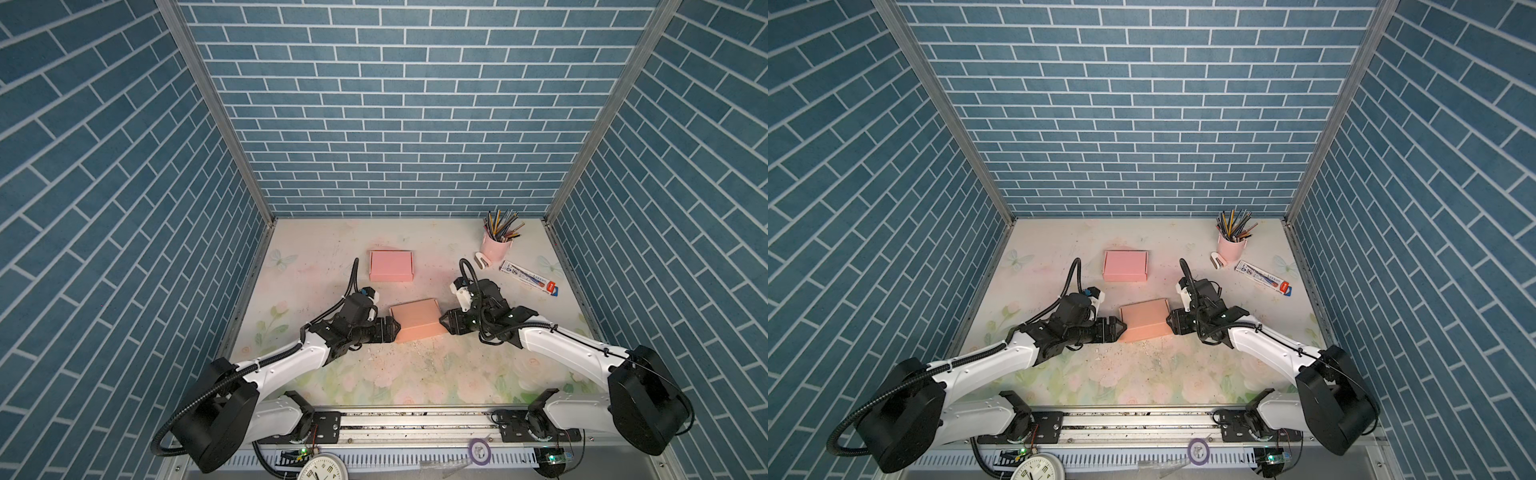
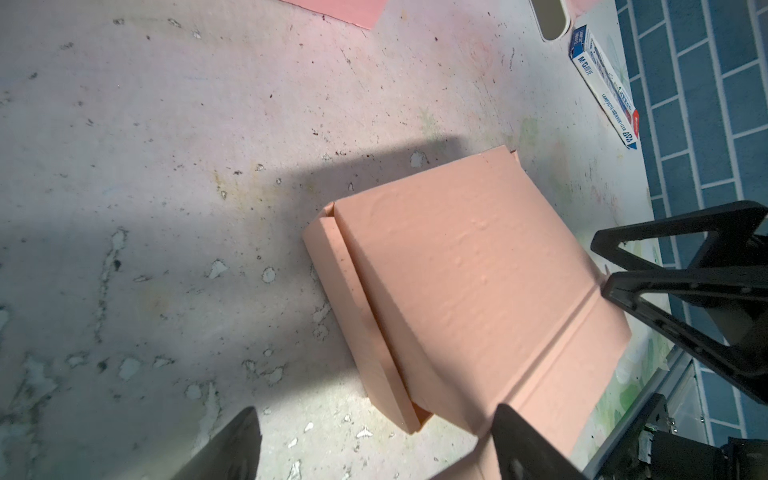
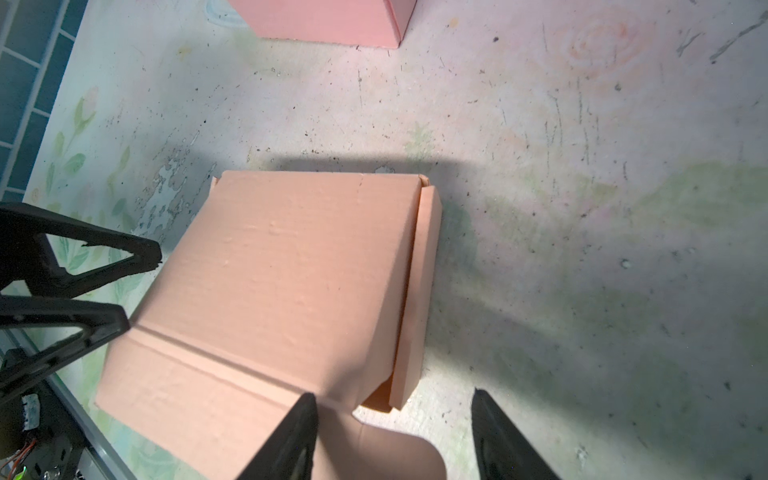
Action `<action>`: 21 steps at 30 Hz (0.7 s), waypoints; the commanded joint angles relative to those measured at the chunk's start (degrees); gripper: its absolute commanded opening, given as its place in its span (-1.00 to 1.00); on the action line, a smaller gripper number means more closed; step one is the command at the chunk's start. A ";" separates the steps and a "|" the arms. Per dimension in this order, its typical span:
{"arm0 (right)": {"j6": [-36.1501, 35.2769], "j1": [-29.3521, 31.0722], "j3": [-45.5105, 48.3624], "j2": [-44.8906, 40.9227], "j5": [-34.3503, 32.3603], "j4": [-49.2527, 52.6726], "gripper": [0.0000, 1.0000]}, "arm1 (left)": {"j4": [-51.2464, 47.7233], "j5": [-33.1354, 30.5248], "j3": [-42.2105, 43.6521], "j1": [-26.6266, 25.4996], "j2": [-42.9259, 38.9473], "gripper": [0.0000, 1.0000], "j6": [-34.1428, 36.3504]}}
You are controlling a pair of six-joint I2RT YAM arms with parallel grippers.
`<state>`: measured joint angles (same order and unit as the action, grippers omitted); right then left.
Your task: Fold the paper box
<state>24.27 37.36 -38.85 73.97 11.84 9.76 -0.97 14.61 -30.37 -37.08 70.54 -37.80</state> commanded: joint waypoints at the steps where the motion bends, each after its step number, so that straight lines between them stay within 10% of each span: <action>1: 2.05 -0.21 1.00 0.35 0.38 -0.24 0.20 | 1.10 -0.73 0.62 -0.46 0.88 0.77 -0.14; 21: 2.54 -0.19 2.89 3.26 1.24 -2.56 0.20 | 2.54 -1.78 2.20 -0.60 3.47 0.76 0.45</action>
<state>25.30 37.34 -36.93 76.25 12.32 7.51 1.04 14.15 -29.36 -37.41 73.52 -37.74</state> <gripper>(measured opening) 0.599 0.881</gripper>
